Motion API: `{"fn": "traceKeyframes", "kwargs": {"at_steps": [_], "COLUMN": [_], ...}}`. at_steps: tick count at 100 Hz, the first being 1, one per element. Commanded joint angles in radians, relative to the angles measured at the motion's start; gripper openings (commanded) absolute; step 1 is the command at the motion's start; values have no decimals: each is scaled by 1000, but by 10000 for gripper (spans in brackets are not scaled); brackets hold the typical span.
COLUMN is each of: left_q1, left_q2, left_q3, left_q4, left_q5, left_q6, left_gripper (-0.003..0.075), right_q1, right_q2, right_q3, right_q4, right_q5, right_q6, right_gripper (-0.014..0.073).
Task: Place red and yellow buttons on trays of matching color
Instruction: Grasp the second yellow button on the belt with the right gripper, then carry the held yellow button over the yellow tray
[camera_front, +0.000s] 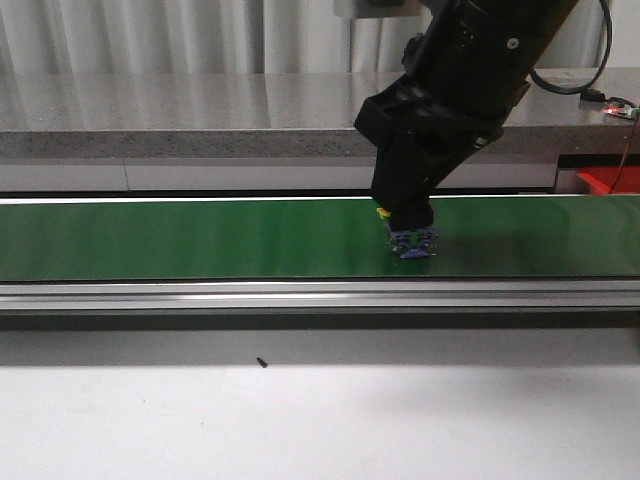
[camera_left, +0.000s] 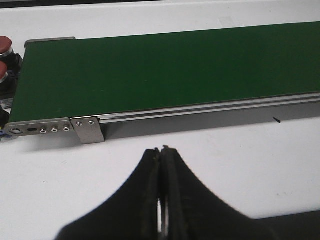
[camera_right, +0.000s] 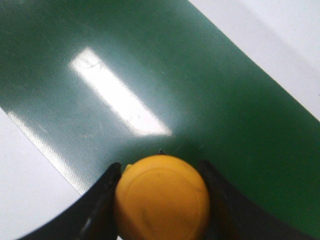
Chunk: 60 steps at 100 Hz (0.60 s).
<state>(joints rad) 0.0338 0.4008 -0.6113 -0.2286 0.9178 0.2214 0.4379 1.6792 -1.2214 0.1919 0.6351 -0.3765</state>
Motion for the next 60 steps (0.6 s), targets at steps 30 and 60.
{"fn": "traceKeyframes", "kwargs": {"at_steps": [30, 60], "left_q1": [-9, -9], "left_q2": [8, 8], "left_q3": [-26, -26], "left_q4": [-20, -20], "left_q5": [-61, -61], "left_q6": [-1, -1], "left_gripper": [-19, -19], "right_q1": [-112, -363], "right_q2": [-161, -270], "right_q3": [22, 156], "right_q4": [16, 17], "right_q5": [3, -37], "right_q6": [0, 0], "right_gripper": [139, 139]}}
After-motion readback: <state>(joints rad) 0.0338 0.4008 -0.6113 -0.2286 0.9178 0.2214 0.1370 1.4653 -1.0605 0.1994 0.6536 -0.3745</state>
